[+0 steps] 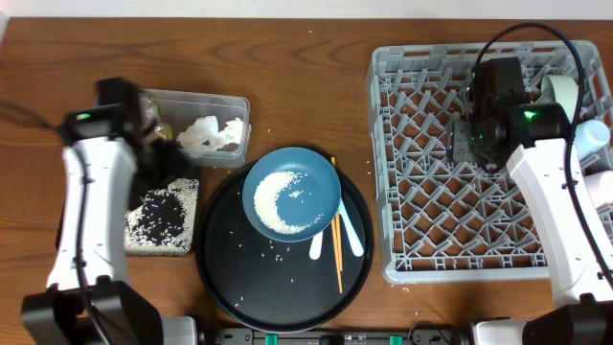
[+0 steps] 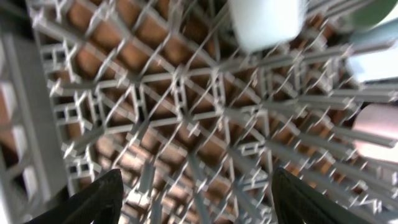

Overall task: Sort waste into correct bins and load items into the dishwasher rack
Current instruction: 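Reach the left gripper to the blue plate's rim, then grasp the blue plate rim with the left gripper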

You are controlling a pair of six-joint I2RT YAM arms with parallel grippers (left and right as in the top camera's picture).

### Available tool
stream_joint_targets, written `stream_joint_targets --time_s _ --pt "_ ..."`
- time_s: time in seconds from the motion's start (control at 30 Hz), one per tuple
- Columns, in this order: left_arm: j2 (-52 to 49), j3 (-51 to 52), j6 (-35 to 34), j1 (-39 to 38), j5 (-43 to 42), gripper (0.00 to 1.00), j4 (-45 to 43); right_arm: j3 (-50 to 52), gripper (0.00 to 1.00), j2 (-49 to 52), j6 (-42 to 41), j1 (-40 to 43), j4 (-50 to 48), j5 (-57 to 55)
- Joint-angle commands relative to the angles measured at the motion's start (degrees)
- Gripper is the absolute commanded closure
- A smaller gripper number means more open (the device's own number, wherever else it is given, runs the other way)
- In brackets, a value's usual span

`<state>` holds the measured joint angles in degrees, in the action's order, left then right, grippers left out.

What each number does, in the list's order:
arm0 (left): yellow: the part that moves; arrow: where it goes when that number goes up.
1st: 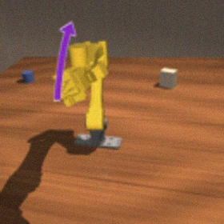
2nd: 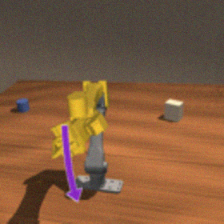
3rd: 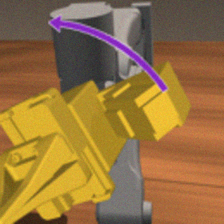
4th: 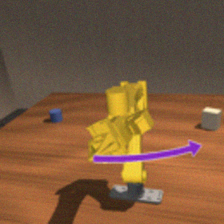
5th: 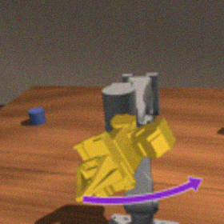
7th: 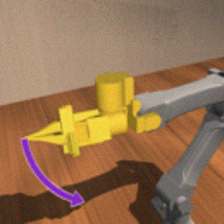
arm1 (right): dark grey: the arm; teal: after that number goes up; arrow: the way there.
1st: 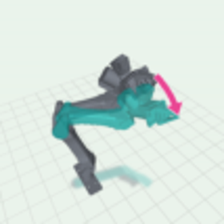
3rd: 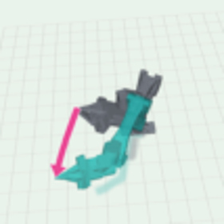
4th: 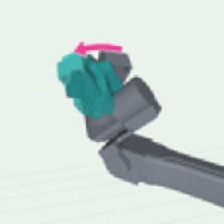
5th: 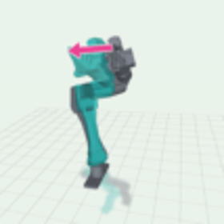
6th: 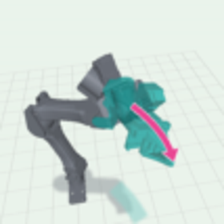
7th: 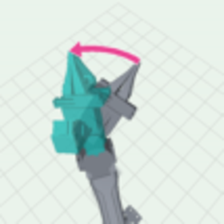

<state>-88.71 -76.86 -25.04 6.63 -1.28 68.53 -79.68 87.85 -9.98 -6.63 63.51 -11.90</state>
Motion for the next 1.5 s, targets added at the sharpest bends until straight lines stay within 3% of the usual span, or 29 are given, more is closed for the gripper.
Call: stream_joint_targets --time_s 0.0,0.33,0.67,0.93,1.47 --pt "0.8 -0.2 3.6 -8.4 0.3 0.15 -1.0 -0.2 0.28 -0.9 -2.5 0.7 1.3 2.7" --pt "0.0 -0.2 3.6 -33.4 0.3 0.15 -8.0 -0.2 0.27 -0.9 -3.3 3.3 2.5 9.4" --pt "-5.2 -0.2 3.4 -47.8 0.3 0.15 -12.2 -0.2 0.27 -0.9 -3.3 3.3 3.6 9.4" --pt "-13.2 -0.2 3.4 -52.0 0.3 0.15 -14.9 -0.2 0.27 -0.9 -3.3 3.3 4.3 9.4" --pt "-22.8 -0.2 3.4 -52.3 0.5 0.16 -18.5 -0.2 0.27 -0.9 -3.3 3.3 4.3 9.4"
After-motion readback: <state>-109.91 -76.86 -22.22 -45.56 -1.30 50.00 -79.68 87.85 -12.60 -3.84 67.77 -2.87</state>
